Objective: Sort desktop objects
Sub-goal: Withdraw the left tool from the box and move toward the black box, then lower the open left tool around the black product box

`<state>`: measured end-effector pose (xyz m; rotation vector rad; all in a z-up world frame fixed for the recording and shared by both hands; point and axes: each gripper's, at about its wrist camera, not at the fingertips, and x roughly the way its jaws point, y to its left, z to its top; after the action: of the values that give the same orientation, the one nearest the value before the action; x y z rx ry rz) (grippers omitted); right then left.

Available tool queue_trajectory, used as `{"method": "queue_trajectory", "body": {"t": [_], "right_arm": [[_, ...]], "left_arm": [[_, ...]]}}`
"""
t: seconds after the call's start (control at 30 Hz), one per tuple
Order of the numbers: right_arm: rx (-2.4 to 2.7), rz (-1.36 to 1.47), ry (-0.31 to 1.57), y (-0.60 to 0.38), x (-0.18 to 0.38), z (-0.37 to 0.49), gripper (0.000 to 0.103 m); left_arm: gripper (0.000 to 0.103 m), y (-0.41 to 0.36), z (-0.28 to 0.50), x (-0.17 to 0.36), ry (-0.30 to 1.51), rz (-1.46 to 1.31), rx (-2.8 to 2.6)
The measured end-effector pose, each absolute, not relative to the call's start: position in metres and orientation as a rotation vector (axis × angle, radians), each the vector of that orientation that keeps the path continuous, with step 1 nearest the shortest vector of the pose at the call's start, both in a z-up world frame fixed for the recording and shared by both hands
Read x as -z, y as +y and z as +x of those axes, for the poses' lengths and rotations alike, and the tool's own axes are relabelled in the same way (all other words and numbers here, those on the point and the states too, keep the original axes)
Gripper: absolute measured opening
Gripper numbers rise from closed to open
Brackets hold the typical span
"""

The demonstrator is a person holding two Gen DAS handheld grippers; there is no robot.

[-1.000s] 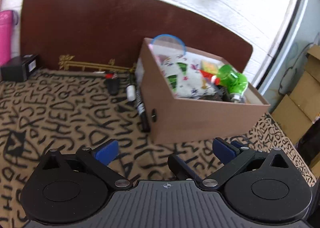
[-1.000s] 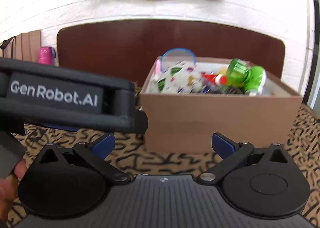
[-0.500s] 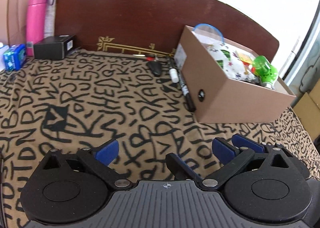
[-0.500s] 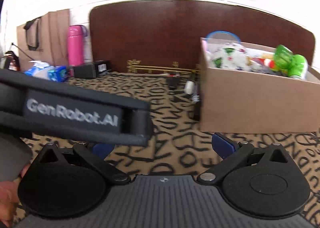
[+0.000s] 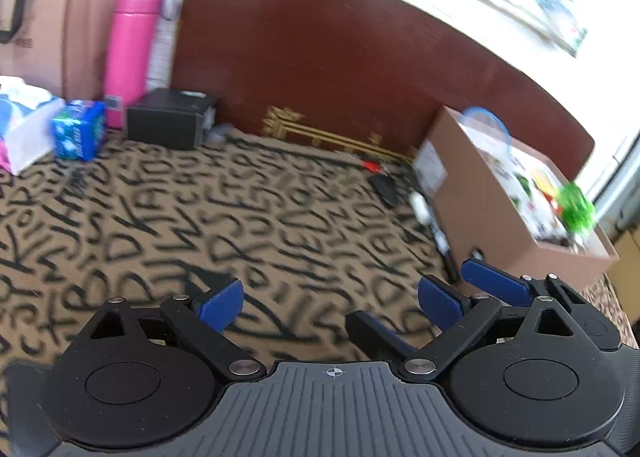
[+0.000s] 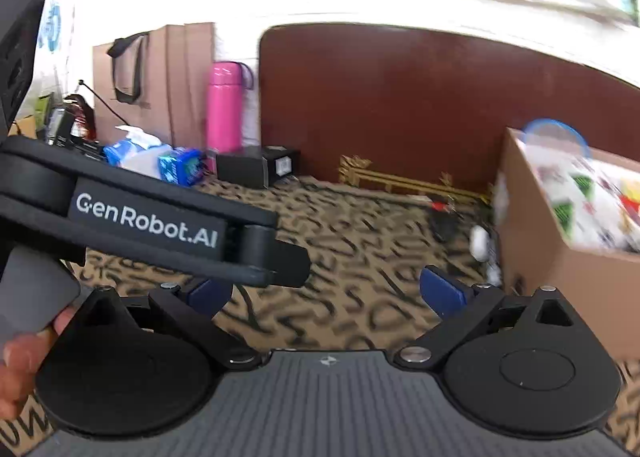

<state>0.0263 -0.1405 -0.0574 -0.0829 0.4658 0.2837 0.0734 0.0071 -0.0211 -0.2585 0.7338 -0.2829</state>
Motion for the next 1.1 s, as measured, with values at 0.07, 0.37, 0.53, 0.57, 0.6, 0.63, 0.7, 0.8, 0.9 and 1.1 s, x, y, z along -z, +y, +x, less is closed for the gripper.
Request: {"method": "queue_trajectory", "body": {"t": [0.07,0.37,0.53,0.57,0.6,0.63,0.7,0.8,0.9,1.1], "right_arm": [[-0.312,-0.094,0.451,-0.132,0.053,0.04,0.099],[-0.461,-0.212,0.398,-0.089,0.044,0.11,0.094],[-0.497,-0.227,0.414,-0.069,0.052,0.153,0.091],[-0.501,-0.232,0.424,-0.064,0.054,0.162,0.091],[-0.504,-0.24,0.431,-0.061,0.058,0.17,0.09],[-0.508,-0.249,0.437,-0.057,0.061,0.177,0.09],[-0.519,-0.264,0.45,-0.05,0.068,0.191,0.089],[-0.53,-0.27,0.463,-0.044,0.079,0.208,0.087],[-0.53,-0.261,0.485,-0.042,0.09,0.227,0.086],[-0.543,-0.248,0.496,-0.037,0.105,0.258,0.084]], "left_arm": [[0.099,0.02,0.082,0.017,0.715,-0.255,0.261],[0.099,0.085,0.145,0.004,0.65,-0.249,0.174],[0.097,0.111,0.188,0.015,0.67,-0.27,0.174],[0.095,0.114,0.196,0.018,0.673,-0.269,0.173],[0.095,0.117,0.204,0.021,0.676,-0.27,0.175],[0.094,0.12,0.211,0.024,0.678,-0.275,0.179],[0.093,0.126,0.226,0.031,0.688,-0.293,0.177],[0.092,0.132,0.247,0.04,0.696,-0.314,0.192],[0.091,0.134,0.263,0.046,0.698,-0.301,0.196],[0.094,0.141,0.29,0.059,0.702,-0.299,0.178]]}}
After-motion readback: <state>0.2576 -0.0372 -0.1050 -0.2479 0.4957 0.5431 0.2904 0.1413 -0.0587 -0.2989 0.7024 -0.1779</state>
